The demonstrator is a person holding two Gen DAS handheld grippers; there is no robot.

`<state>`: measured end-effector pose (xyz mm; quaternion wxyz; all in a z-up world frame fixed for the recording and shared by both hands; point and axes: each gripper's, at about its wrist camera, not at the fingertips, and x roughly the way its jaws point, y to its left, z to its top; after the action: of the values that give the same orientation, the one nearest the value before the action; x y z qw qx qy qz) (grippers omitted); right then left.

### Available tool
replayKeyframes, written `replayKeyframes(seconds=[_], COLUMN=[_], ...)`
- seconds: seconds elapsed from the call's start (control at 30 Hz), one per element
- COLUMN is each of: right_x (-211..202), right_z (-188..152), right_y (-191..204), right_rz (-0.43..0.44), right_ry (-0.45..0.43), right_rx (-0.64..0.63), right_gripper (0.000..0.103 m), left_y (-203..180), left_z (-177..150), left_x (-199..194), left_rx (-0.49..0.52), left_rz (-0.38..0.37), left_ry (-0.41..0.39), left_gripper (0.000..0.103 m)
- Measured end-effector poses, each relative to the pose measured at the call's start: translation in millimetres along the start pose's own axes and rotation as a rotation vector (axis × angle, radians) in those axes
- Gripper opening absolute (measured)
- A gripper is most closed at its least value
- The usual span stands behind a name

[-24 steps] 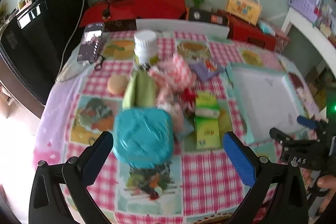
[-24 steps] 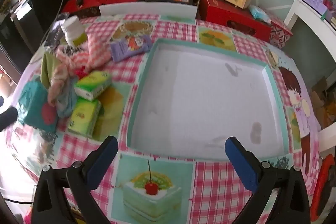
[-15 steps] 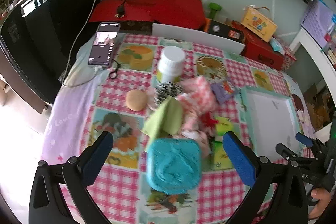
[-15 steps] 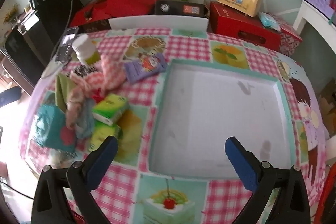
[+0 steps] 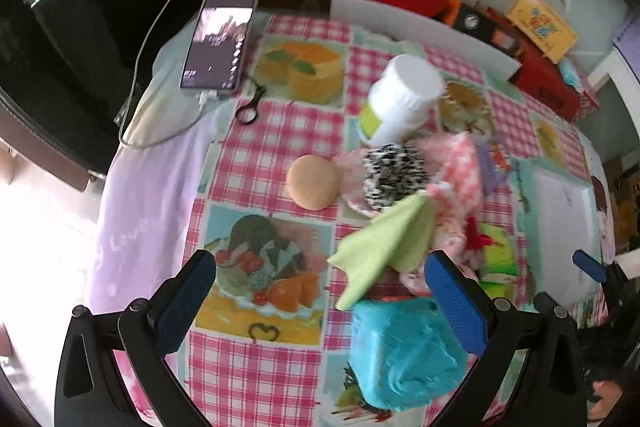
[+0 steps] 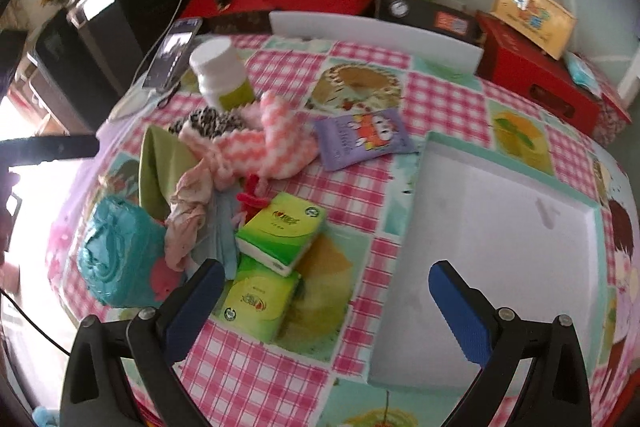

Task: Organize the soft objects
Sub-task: 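Reach the left gripper to the tan round bun while the right gripper reaches the green tissue pack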

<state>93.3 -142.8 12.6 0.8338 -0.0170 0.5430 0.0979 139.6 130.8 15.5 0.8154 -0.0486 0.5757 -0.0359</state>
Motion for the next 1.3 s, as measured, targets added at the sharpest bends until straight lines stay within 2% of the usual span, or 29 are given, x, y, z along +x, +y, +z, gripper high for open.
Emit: replayKeyframes(seconds=[0.13, 0.37, 0.73, 0.87, 1.0, 1.13, 1.3], right_x=[21, 42, 58, 61, 68, 71, 73], right_z=[2, 11, 16, 14, 15, 17, 26], right_y=[5, 16, 10, 6, 3, 3, -1], right_rz=[0.008, 0.000, -0.016, -0.014, 0.013, 0.033, 0.059], right_ry=[0.038, 0.029, 0.048, 0.060, 0.071, 0.064, 0.058], right_rx=[-0.014, -0.040, -0.025, -0.019, -0.006, -0.003, 0.003], right_gripper=[0.103, 0.103, 0.088, 0.078, 0.070, 0.067, 0.060], left_y=[9, 19, 24, 29, 29, 25, 15], left_z=[5, 12, 28, 32, 37, 42, 54], left_x=[14, 40, 68, 76, 84, 91, 106], left_rx=[-0.036, -0.090, -0.138, -0.157, -0.166, -0.166, -0.162], left_rz=[-0.025, -0.040, -0.031, -0.026, -0.029, -0.031, -0.033], left_ry=[0.018, 0.057, 0.088, 0.096, 0.105, 0.112, 0.122], left_gripper=[0.103, 0.103, 0.103, 0.102, 0.098, 0.096, 0.083])
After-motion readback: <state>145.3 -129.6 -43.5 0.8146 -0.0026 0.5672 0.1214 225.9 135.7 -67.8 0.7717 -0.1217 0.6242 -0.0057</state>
